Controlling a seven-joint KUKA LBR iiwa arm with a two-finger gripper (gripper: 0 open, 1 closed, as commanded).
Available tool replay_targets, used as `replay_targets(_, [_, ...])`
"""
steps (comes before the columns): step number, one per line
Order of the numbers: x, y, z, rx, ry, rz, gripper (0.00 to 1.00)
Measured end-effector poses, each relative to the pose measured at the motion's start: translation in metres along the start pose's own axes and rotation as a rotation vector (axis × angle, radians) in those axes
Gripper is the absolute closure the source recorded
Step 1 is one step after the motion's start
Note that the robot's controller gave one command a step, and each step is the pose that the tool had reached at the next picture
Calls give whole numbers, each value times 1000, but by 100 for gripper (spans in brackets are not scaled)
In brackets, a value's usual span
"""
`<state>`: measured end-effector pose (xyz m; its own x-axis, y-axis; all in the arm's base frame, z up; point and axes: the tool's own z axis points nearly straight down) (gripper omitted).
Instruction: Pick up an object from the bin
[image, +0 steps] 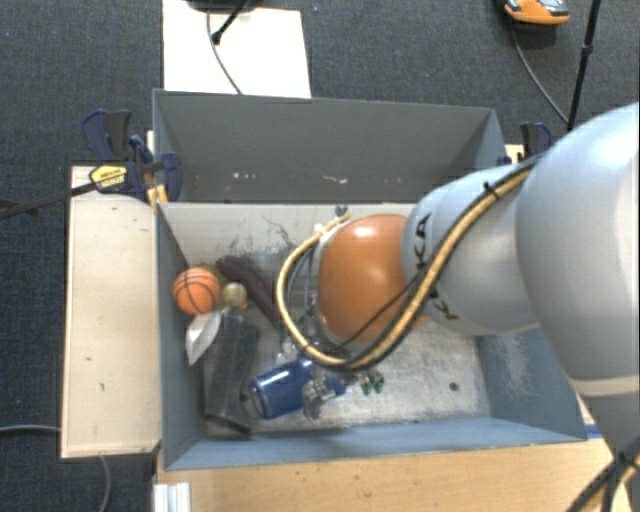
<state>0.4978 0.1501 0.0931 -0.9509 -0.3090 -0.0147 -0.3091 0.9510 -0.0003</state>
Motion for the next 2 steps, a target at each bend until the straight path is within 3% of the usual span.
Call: replay_targets(2, [0, 0, 0, 0, 0, 3, 100])
